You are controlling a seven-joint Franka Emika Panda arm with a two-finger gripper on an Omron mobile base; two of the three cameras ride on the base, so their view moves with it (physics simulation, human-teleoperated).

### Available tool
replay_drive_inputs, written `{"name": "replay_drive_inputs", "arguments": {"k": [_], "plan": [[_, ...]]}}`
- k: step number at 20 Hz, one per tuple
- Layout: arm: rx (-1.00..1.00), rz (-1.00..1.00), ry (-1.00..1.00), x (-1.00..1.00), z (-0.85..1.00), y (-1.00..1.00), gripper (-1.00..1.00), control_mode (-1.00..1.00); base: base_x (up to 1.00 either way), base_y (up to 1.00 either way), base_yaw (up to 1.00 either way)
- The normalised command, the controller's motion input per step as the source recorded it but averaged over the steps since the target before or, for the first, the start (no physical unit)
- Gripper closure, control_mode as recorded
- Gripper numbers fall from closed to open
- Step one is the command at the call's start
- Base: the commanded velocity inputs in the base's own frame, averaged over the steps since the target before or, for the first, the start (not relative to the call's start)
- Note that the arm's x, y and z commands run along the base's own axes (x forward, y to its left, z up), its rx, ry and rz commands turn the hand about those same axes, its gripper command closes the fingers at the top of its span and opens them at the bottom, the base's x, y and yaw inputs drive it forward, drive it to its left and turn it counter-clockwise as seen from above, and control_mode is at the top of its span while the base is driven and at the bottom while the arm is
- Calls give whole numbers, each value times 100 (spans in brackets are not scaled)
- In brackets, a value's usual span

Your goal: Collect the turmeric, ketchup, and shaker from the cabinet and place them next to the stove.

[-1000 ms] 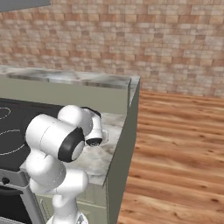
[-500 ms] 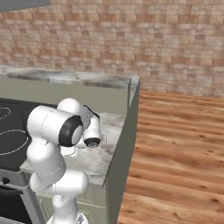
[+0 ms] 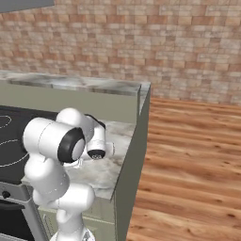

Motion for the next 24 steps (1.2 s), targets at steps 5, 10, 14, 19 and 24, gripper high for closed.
{"name": "replay_drive_inputs", "arguments": {"k": [5,10,14,19,24], "plan": [[-18,-9,0,1,0,24,100,-100,0,0,0],[-8,-2,0,13,-15,38,100,-100,0,0,0],[0,0,0,22,-35,21,100,-100,0,0,0],[3,2,0,20,-33,2,100,-100,0,0,0],[7,4,0,22,-21,0,100,-100,0,0,0]]}}
